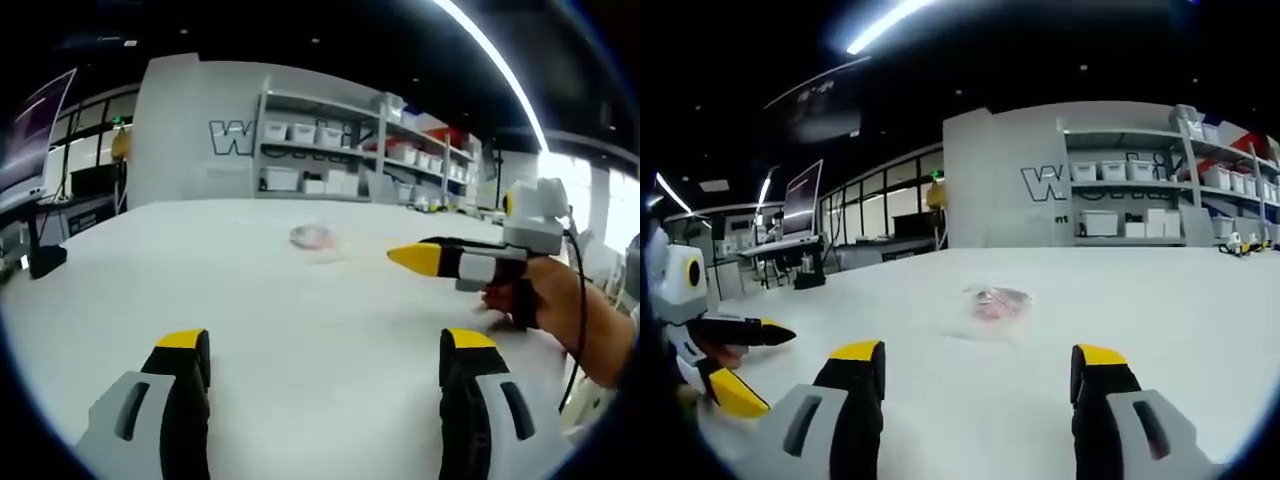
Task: Open the resealable bag by pulling the two sides of the seal apart until the entire bag opening is separated and visibly accessible.
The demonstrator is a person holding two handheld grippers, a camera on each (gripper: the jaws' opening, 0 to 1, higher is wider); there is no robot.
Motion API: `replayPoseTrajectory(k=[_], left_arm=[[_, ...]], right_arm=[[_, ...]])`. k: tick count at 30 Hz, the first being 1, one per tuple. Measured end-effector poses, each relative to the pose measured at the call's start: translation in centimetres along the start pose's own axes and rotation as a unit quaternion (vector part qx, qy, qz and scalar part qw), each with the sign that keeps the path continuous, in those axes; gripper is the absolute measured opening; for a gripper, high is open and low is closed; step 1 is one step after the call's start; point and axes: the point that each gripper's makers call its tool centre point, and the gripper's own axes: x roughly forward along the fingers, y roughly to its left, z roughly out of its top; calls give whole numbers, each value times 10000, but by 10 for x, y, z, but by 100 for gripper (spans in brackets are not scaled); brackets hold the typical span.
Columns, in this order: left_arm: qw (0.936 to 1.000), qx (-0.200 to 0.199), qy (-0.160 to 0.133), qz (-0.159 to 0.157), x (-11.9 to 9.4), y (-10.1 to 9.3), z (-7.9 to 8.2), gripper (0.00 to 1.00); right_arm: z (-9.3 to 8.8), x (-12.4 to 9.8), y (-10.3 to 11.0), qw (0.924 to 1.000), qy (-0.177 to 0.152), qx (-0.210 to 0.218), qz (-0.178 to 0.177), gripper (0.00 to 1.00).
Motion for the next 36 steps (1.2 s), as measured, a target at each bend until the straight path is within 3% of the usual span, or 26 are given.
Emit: replayPoseTrajectory(k=[36], left_arm=[[9999, -104, -94, 55, -1, 3, 3, 92]], right_arm=[[1, -14, 4, 9999, -61, -85, -36, 74]])
